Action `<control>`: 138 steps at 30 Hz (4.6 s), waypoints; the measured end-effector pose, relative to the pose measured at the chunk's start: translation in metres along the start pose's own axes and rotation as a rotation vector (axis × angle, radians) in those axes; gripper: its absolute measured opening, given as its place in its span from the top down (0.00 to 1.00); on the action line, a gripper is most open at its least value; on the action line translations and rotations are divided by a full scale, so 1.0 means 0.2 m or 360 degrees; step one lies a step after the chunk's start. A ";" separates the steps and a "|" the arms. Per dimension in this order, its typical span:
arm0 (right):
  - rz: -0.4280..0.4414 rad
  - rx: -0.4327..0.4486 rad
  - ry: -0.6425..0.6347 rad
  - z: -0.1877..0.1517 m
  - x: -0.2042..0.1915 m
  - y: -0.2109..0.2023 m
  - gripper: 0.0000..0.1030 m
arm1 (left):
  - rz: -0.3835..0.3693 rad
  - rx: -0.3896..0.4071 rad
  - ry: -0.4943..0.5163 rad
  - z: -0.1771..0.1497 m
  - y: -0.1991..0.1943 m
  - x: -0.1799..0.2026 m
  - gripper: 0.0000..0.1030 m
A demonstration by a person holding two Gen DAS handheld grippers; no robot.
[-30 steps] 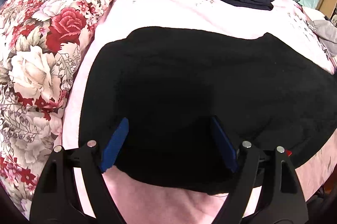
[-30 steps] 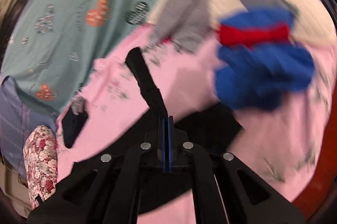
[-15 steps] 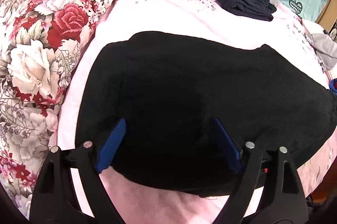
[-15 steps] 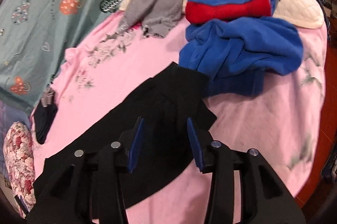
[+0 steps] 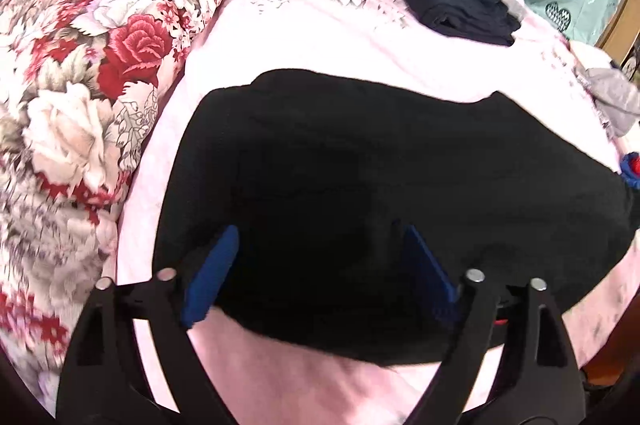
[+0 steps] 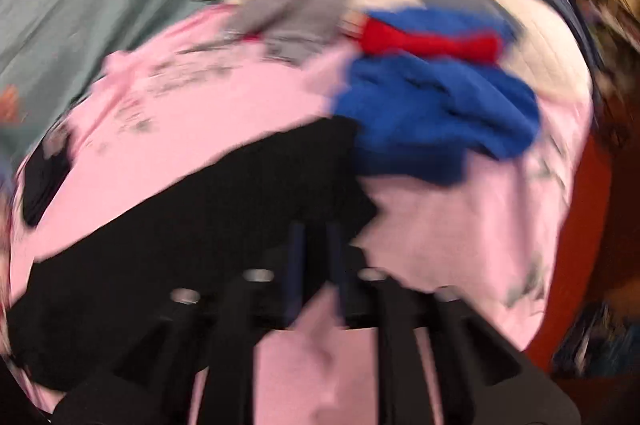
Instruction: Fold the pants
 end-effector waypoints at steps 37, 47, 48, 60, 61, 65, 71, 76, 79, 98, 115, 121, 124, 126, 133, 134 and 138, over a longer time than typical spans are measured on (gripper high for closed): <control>0.1129 -0.0651 -0.1503 -1.12 -1.45 -0.15 0.97 | -0.0152 -0.0069 -0.0211 -0.13 0.02 -0.08 0.14; 0.1199 -0.0599 -0.1189 -0.86 -1.29 -0.15 0.59 | -0.0030 0.0163 0.0007 -0.06 -0.23 0.11 0.11; 0.1168 -0.0567 -0.1077 -0.77 -1.23 -0.13 0.59 | -0.0059 0.0187 0.0041 -0.05 -0.24 0.15 0.10; 0.0037 -0.0133 -0.0054 -0.05 0.07 0.15 0.87 | -0.0040 -0.0108 0.0188 -0.11 0.11 0.29 0.07; 0.0030 -0.0135 -0.0002 -0.03 0.11 0.13 0.87 | -0.0024 -0.0113 0.0188 -0.10 0.10 0.30 0.07; 0.0323 -0.0073 -0.0081 -0.04 -0.10 0.02 0.64 | -0.0122 -0.0030 0.0132 -0.03 0.02 0.33 0.07; 0.0169 -0.0392 -0.0287 -0.16 -0.55 0.36 0.48 | -0.0036 -0.0130 0.0179 -0.02 0.17 0.38 0.07; 0.0646 -0.0281 -0.0654 -0.27 -1.14 0.17 0.47 | 0.0027 -0.0046 0.0272 -0.08 0.17 0.40 0.07; 0.0837 -0.0298 -0.0954 -0.42 -1.54 0.16 0.47 | -0.0004 -0.0040 0.0219 -0.07 0.15 0.38 0.07; 0.0940 -0.0520 -0.1374 -0.72 -2.22 0.54 0.97 | -0.0110 0.0000 0.0235 -0.11 0.16 0.35 0.07; 0.0965 -0.0825 -0.0816 -0.37 -1.43 0.57 0.77 | -0.0032 -0.0080 0.0198 0.23 0.28 0.45 0.07; 0.0292 -0.0306 -0.0385 0.00 -0.85 0.57 0.65 | -0.0031 -0.0146 0.0082 0.26 0.36 0.38 0.07; 0.0792 -0.0504 -0.0379 -0.12 -0.91 0.45 0.64 | 0.0002 -0.0097 0.0118 0.29 0.33 0.39 0.07; 0.0905 -0.0692 -0.0445 -0.24 -0.96 0.45 0.58 | 0.0075 -0.0108 0.0092 0.30 0.35 0.37 0.07; 0.0559 -0.0430 0.0122 0.12 -0.37 0.53 0.66 | 0.0142 -0.0162 -0.0029 0.27 0.41 0.26 0.06; 0.0427 -0.0349 0.0223 0.18 -0.25 0.50 0.61 | 0.0149 -0.0169 -0.0050 0.28 0.40 0.26 0.06; 0.0464 -0.0232 0.0163 0.18 -0.19 0.35 0.45 | 0.0158 -0.0137 -0.0061 0.28 0.36 0.23 0.06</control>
Point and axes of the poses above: each gripper's, at about its wrist camera, not at the fingertips, and y roughly the way its jaws point, x to its right, z to its top, the point moved 3 cm from there along y, roughly the way its jaws point, and after that the axes turned 9 degrees about y, right-handed, at the moved point
